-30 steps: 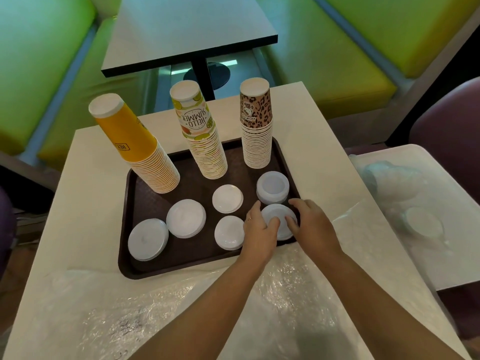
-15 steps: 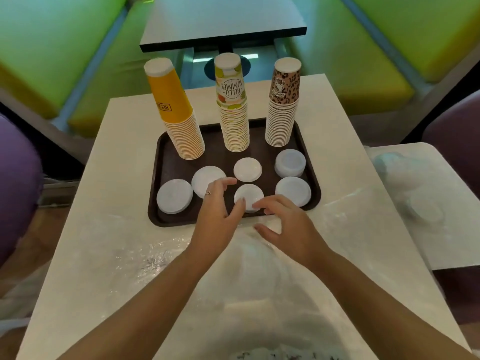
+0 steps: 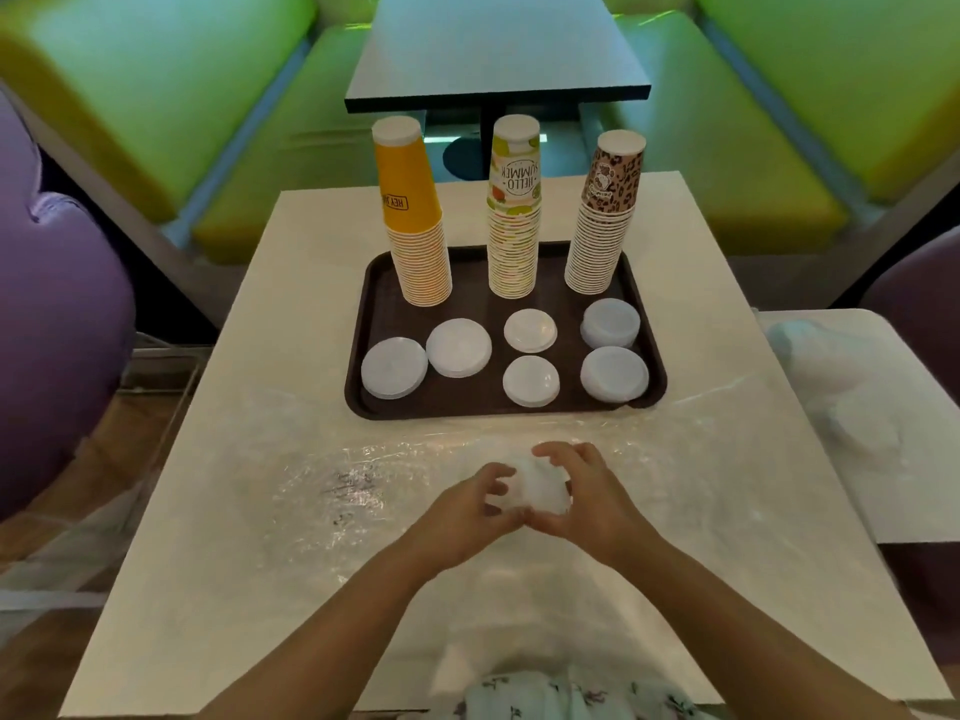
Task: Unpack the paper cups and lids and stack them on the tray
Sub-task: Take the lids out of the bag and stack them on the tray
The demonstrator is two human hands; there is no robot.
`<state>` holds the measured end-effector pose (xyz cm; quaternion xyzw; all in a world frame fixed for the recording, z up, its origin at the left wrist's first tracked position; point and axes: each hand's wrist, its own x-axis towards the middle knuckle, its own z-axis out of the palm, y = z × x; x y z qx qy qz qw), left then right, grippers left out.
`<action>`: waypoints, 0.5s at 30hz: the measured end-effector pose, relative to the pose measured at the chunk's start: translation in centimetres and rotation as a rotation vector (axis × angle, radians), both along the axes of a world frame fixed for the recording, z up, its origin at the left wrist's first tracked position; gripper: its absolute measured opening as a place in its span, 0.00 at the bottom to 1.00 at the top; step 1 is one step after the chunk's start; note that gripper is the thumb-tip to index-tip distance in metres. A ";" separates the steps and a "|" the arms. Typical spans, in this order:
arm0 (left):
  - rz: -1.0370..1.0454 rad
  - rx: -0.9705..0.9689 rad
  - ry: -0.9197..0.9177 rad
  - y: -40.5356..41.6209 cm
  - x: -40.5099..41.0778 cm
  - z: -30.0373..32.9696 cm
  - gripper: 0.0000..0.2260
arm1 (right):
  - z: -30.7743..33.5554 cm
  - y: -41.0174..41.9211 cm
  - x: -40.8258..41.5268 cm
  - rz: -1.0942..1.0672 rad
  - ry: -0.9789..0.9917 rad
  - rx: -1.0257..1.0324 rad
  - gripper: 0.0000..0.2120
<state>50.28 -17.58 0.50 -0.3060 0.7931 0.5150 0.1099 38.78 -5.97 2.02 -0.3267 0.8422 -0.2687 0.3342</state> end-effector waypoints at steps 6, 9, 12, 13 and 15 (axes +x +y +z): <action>0.149 0.074 0.009 0.9 -0.6 -0.2 0.30 | -0.3 0.2 0.1 -0.085 -0.156 -0.114 0.33; 0.178 0.062 0.022 0.9 -1.0 -0.2 0.29 | -0.5 0.6 -0.2 -0.169 -0.232 -0.170 0.28; 0.191 0.076 0.036 1.0 -1.4 0.0 0.29 | -1.2 1.0 -0.5 -0.180 -0.258 -0.219 0.21; 0.190 0.071 0.036 1.1 -1.5 0.0 0.29 | -1.4 1.1 -0.6 -0.195 -0.283 -0.242 0.19; 0.186 0.058 0.036 1.2 -1.8 -0.1 0.30 | -1.8 1.1 -0.6 -0.224 -0.313 -0.271 0.15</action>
